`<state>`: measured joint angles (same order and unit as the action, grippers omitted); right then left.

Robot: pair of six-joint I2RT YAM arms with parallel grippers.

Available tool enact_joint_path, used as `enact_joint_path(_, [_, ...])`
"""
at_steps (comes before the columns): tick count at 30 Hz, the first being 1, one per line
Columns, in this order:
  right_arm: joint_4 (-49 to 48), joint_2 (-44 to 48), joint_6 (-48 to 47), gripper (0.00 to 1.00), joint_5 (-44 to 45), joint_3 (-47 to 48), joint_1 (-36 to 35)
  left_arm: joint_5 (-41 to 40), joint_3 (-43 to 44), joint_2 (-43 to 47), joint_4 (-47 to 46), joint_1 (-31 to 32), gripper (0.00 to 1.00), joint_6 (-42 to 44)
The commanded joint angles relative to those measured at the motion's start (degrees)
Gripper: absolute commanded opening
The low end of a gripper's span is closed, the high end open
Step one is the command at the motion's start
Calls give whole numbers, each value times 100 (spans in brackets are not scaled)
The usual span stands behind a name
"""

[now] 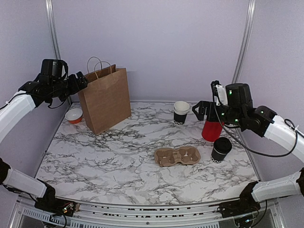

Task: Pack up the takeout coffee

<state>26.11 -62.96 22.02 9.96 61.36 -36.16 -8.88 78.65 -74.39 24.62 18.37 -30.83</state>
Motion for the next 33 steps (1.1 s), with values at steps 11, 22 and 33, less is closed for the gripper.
enact_joint_path(11, [-70,188,-19,100,50,-13,-49,907,457,-427,321,-904,99,268])
enact_joint_path(22, [-27,223,-22,100,68,0,-43,950,692,-630,420,-1018,99,512])
enact_joint_path(33, [-3,265,-14,100,61,7,-48,574,1176,-893,571,-1097,99,901])
